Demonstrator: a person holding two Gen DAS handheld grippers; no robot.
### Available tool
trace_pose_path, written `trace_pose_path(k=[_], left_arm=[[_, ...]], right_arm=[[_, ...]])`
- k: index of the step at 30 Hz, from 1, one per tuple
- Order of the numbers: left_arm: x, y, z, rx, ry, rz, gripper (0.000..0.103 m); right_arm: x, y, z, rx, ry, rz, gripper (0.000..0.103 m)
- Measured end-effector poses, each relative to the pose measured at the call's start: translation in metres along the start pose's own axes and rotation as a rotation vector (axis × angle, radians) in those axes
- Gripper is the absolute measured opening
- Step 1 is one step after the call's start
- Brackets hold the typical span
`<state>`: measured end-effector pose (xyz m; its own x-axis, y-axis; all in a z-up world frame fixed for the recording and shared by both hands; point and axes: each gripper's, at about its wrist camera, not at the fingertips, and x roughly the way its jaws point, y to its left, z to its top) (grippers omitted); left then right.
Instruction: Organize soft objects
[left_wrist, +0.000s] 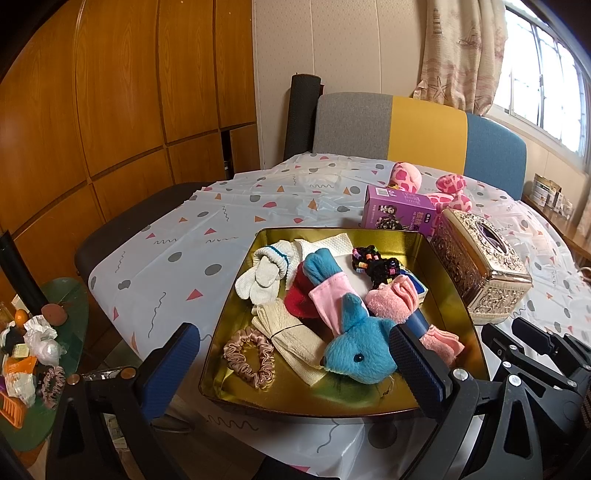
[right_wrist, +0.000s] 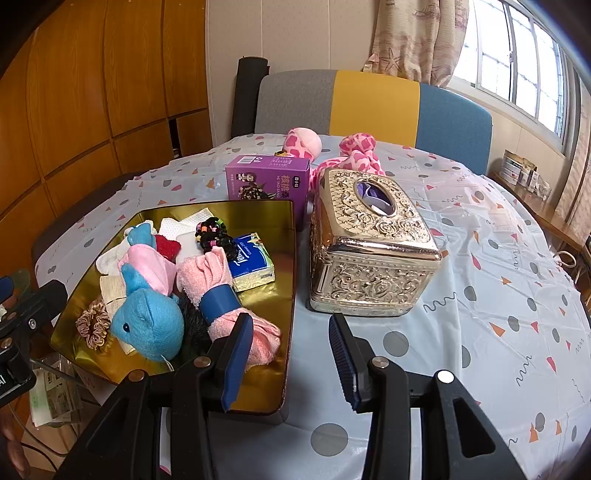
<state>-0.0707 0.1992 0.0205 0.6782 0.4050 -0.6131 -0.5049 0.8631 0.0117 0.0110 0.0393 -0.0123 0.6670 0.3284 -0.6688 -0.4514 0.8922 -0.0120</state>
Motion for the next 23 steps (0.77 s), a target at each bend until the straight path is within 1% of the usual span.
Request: trace_pose_path(k=[14, 19, 23], left_arm=[[-0.0007, 0.0002, -0.0008, 0.0, -0.001, -0.003, 0.103], [-0.0046, 0.0004, -0.003, 0.002, -0.031, -0.008, 0.102], [-0.0014, 0.0001, -0.0021, 0.002, -0.012, -0.023, 0.103]], right_arm=[[0.0002, -0.0011, -0.0019, 0.0, 0.004, -0.002, 0.043], [0.0012, -0.002, -0.0028, 0.005, 0.006, -0.003, 0.043], [0.0014, -0.0044, -0.0038, 0.012, 0.005, -0.006, 0.043]])
